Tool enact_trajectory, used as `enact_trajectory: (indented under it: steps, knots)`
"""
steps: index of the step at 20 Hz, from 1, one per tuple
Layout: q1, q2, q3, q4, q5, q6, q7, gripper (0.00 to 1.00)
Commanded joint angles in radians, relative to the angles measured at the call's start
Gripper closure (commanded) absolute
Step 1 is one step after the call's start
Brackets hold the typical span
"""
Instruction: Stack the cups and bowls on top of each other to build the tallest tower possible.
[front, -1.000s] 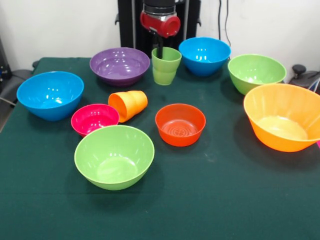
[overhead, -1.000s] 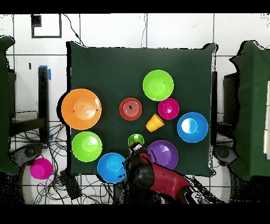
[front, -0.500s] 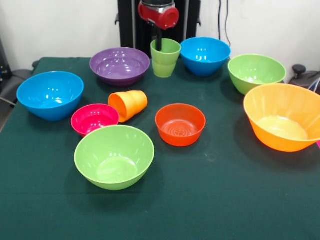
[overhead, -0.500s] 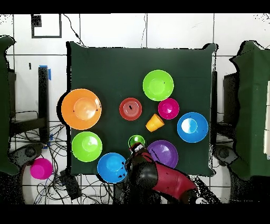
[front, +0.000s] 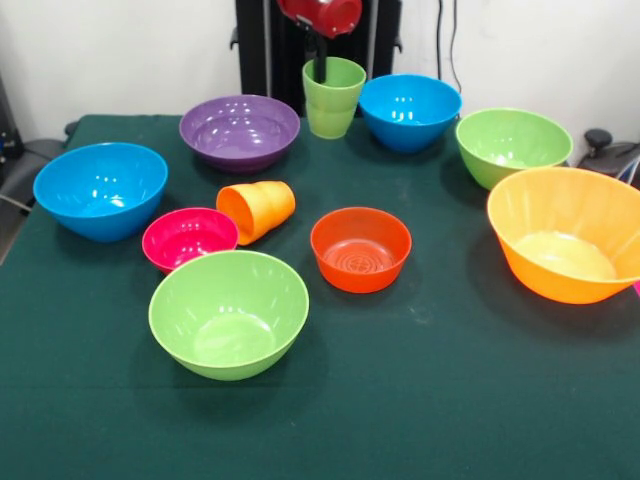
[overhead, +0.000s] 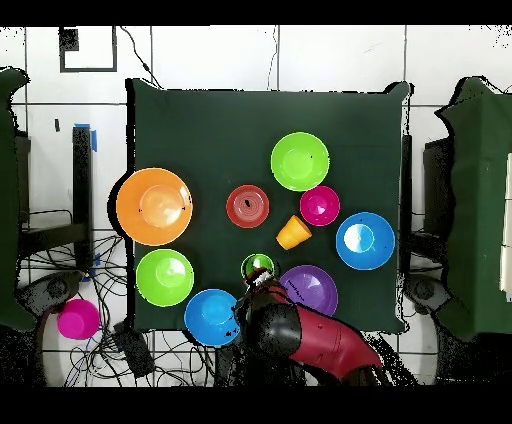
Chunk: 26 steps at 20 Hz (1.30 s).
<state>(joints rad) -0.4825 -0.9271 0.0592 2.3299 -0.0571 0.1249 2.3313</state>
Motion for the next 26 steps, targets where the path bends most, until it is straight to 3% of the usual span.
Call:
enact_trajectory:
  steps: [1,4,10,14,21,26]
  knots:
    - [0.047,0.01,0.097,-0.097,0.063,0.09,0.091,1.0]
    - [0.076,0.023,0.076,-0.138,0.067,0.088,0.092,1.0]
    - [0.149,0.037,0.014,-0.256,0.084,0.211,0.087,1.0]
    - [0.178,0.07,-0.019,-0.331,0.08,0.231,0.085,1.0]
    - [0.211,0.125,-0.051,-0.42,0.087,0.269,0.103,1.0]
    - [0.184,0.157,-0.038,-0.486,0.063,0.304,0.043,1.0]
